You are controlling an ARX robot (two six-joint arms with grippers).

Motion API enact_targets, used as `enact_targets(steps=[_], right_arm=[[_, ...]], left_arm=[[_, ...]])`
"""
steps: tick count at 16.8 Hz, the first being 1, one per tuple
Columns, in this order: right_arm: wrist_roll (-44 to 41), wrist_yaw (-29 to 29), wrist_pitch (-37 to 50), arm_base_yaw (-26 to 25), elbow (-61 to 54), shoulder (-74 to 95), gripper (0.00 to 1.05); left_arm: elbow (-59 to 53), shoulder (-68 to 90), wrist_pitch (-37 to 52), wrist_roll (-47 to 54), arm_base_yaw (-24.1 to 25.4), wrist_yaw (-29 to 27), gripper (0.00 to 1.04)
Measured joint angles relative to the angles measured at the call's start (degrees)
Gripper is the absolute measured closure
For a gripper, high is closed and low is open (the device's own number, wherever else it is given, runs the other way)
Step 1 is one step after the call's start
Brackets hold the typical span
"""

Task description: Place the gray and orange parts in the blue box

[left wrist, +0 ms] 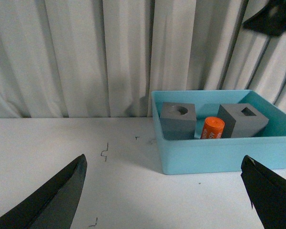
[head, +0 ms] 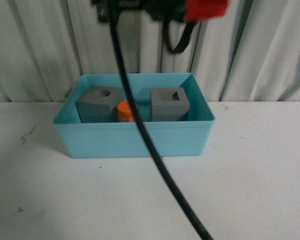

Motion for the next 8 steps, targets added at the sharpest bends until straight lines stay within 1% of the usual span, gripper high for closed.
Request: enact_targets(steps=[2, 3, 6, 7, 8], right_arm=[[-1.9, 1.7, 4.0, -4.3, -15.3, -15.8, 0.06], [-3.7, 4.0, 5.9, -7.2, -25.4, -23.6, 0.06], [-3.9, 7.7, -0.6, -13.9, -50.9, -43.7, 0.06], [-2.1, 9.4, -4.5, -15.0, -57.5, -52.5, 0.06], [2.2, 11.2, -10.4, -14.1, -63.4, -63.3, 0.06]], left_arm=[[0.0, 0.0, 0.0, 0.0, 0.0, 0.0, 0.07], [0.0, 0.0, 0.0, 0.0, 0.0, 0.0, 0.07], [0.0, 0.0, 0.0, 0.0, 0.0, 0.0, 0.07], [0.0, 0.0, 0.0, 0.0, 0.0, 0.0, 0.07], [0.0, 0.0, 0.0, 0.0, 0.0, 0.0, 0.07]])
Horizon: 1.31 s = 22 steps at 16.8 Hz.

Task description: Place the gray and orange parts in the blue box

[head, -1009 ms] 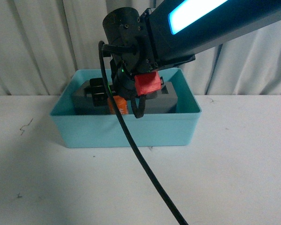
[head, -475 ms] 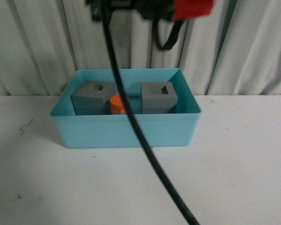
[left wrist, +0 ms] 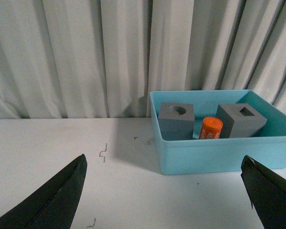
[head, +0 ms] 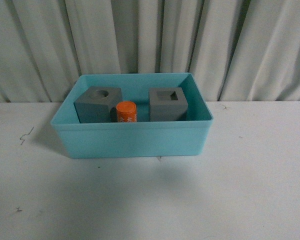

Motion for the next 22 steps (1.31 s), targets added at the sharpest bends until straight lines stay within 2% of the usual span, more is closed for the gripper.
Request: enact_targets(steps=[1, 2, 3, 4, 5, 7, 10, 12, 13, 14, 22], right_arm=[[3.6, 0.0, -4.2, 1.9, -3.7, -6.9, 0.06], [5.6, -0.2, -3.1, 2.2, -4.7, -9.0, 0.07], [3.4, 0.4, 12.2, 1.0, -8.9, -9.0, 0.16], [-1.2, -0.9, 22.3, -0.4, -14.8, -11.1, 0.29], [-4.3, -2.0, 27.1, -1.8, -18.6, -12.9, 0.40], [-6.8, -4.6, 28.4, -4.7, -20.3, -17.3, 0.64], [-7.7, -8.0, 25.6, -7.8, -24.3, -22.5, 1.01], [-8.0, -10.2, 23.5, -10.0, -25.6, -26.6, 1.03], [-8.0, -14.6, 22.3, -14.2, -26.3, -28.8, 1.03], [-8.0, -14.5, 21.4, -15.5, -26.8, -30.1, 1.03], [-8.0, -15.3, 12.1, -15.1, -29.7, -42.9, 1.03]], left_arm=[[0.0, 0.0, 0.0, 0.0, 0.0, 0.0, 0.07], [0.0, 0.0, 0.0, 0.0, 0.0, 0.0, 0.07], [0.0, 0.0, 0.0, 0.0, 0.0, 0.1, 0.07], [0.0, 0.0, -0.1, 0.0, 0.0, 0.0, 0.07], [0.0, 0.0, 0.0, 0.0, 0.0, 0.0, 0.07], [0.0, 0.0, 0.0, 0.0, 0.0, 0.0, 0.07], [0.0, 0.0, 0.0, 0.0, 0.0, 0.0, 0.07], [0.0, 0.0, 0.0, 0.0, 0.0, 0.0, 0.07], [0.0, 0.0, 0.0, 0.0, 0.0, 0.0, 0.07], [0.0, 0.0, 0.0, 0.0, 0.0, 0.0, 0.07], [0.0, 0.0, 0.0, 0.0, 0.0, 0.0, 0.07]])
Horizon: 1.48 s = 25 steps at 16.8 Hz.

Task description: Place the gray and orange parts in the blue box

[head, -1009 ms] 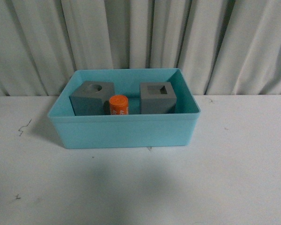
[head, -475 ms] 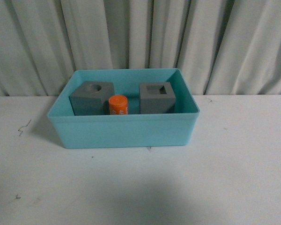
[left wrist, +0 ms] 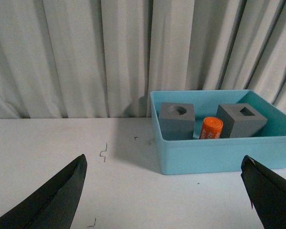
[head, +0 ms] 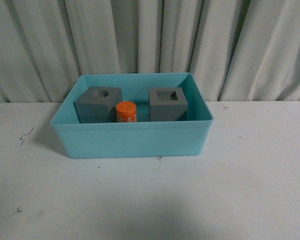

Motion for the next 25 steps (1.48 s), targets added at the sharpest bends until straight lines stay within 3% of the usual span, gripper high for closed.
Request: enact_targets(steps=[6, 7, 11, 16, 21, 25], right_arm=[[0.0, 0.0, -6.0, 0.0, 0.0, -5.5, 1.03], [0.0, 0.0, -14.0, 0.0, 0.0, -11.0, 1.03], [0.0, 0.0, -14.4, 0.0, 0.0, -14.1, 1.03], [-0.1, 0.0, -14.4, 0.0, 0.0, -14.1, 0.47], [0.0, 0.0, -14.4, 0.0, 0.0, -14.1, 0.05], [0.0, 0.0, -14.4, 0.0, 0.0, -14.1, 0.06]], left_arm=[[0.0, 0.0, 0.0, 0.0, 0.0, 0.0, 0.07], [0.0, 0.0, 0.0, 0.0, 0.0, -0.1, 0.07], [0.0, 0.0, 0.0, 0.0, 0.0, 0.0, 0.07], [0.0, 0.0, 0.0, 0.0, 0.0, 0.0, 0.07], [0.0, 0.0, 0.0, 0.0, 0.0, 0.0, 0.07], [0.0, 0.0, 0.0, 0.0, 0.0, 0.0, 0.07]])
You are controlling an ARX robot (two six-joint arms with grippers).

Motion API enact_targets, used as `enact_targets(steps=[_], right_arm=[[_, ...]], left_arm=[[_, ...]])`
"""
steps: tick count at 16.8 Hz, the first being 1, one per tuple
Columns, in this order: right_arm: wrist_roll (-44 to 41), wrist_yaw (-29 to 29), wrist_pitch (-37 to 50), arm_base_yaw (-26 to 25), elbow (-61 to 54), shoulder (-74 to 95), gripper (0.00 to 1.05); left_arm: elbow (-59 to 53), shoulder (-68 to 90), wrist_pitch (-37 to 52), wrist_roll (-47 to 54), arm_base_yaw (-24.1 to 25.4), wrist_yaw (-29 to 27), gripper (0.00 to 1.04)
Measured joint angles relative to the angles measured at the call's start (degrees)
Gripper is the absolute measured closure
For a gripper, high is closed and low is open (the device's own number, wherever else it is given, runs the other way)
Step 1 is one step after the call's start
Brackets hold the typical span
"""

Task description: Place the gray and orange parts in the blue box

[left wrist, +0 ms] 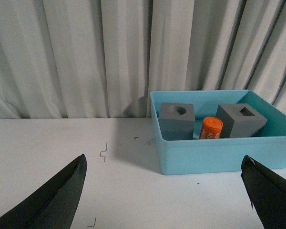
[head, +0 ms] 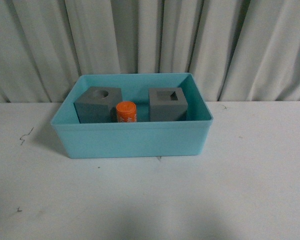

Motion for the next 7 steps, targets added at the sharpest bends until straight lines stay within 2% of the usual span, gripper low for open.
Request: enact_targets(steps=[7], right_arm=[[0.0, 0.0, 0.0, 0.0, 0.0, 0.0, 0.06]], left_arm=[[0.0, 0.0, 0.0, 0.0, 0.0, 0.0, 0.07]])
